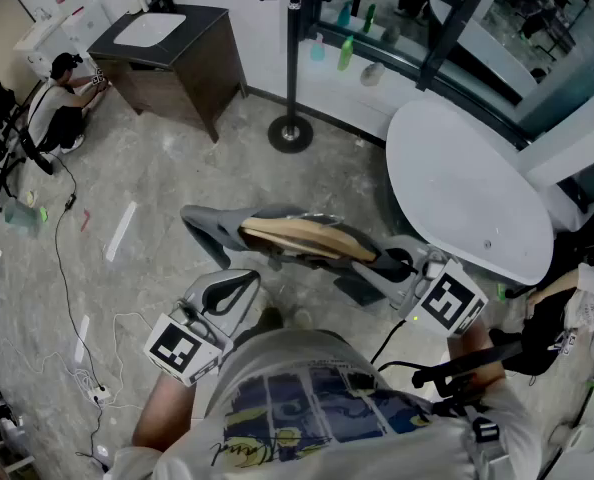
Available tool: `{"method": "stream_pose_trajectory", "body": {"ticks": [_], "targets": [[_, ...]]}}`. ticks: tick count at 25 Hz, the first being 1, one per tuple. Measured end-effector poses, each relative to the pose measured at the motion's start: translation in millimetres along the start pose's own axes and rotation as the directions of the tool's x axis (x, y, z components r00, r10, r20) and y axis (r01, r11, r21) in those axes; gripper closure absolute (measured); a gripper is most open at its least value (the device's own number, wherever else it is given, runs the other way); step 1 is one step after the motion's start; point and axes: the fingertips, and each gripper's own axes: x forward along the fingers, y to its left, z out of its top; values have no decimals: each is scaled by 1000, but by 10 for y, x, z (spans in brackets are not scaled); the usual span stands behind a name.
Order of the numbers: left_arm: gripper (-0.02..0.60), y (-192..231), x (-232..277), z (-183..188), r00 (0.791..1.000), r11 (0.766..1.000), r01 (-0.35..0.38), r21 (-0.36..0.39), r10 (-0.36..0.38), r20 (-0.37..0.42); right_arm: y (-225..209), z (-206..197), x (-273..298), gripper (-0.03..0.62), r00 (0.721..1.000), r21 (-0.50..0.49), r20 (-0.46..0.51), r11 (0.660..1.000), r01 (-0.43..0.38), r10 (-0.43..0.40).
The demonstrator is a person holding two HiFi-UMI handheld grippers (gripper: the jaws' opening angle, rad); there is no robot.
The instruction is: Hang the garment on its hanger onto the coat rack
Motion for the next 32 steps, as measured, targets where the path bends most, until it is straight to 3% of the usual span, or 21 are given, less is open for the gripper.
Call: {"method": "stream_pose_trajectory", "body": {"ticks": [9,19,26,32], "targets": [[577,-107,67,23,1000,1000,7,6,-7,-5,15,40,-110,585,1000,-21,12,1000,-16,16],[577,-148,158,-33,1000,1000,17,-9,-17,-7,-59,-28,-41,583,998,19,28,998,-60,60],[577,206,337,-37,998,998,63,-1,-63,-8,-484,94,153,585,997,41,55,998,-53,51],[577,779,579,248,990,990,134,42,-135,30,-1103,359,392,585,999,43,47,999,-9,7]]}}
